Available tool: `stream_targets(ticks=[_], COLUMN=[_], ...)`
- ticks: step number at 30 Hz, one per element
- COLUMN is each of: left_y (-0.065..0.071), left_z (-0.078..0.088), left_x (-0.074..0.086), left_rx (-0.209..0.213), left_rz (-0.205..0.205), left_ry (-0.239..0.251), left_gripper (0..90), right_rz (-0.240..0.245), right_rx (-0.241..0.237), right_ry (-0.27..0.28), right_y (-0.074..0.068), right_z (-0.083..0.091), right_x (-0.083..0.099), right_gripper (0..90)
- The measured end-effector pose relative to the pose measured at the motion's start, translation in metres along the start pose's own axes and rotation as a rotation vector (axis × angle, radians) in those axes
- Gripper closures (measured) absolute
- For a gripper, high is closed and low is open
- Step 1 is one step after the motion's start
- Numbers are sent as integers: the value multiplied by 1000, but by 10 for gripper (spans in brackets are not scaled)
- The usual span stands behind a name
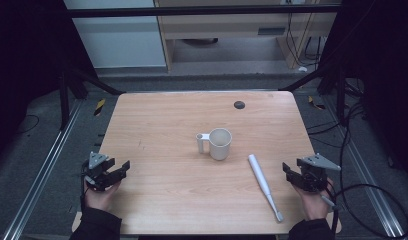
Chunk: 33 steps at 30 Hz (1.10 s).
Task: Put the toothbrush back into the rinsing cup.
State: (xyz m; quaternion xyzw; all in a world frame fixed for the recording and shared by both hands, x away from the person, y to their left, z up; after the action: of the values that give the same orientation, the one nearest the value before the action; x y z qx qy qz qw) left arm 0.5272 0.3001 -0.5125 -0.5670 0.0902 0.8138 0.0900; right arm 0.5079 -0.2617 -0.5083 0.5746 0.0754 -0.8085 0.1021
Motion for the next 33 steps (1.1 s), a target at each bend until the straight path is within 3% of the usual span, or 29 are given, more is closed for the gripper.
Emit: stream_targets(ticks=[9,16,24,33], left_y=[1,4,7,10], left_z=[1,0,-2,-2], left_x=[1,2,5,5], left_rx=[9,13,20,26], left_rz=[6,-18,-28,-43], left_ry=[-1,-10,-26,-33], left_gripper=[433,453,466,474], right_rz=[6,3,12,7], right_rx=[-52,-113,-183,-206], right_ry=[-13,-26,-67,-102], right_y=[-17,-35,-57,-62], right_z=[4,7,11,20], right_x=[-3,-7,-4,4], right_gripper=[484,541,665,756])
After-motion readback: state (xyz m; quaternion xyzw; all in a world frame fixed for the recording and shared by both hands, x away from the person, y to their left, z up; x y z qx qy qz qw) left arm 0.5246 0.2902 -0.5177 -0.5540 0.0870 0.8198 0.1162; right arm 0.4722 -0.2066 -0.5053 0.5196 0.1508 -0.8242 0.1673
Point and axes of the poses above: each handheld gripper's, and its own axes: z roughly backward along the jaws, x roughly out of its underside, y roughly to its right, the point moved 9 cm from there along -z, roughly forward along the jaws, and after that the axes turned 14 degrees about y, right-handed, at the moved point
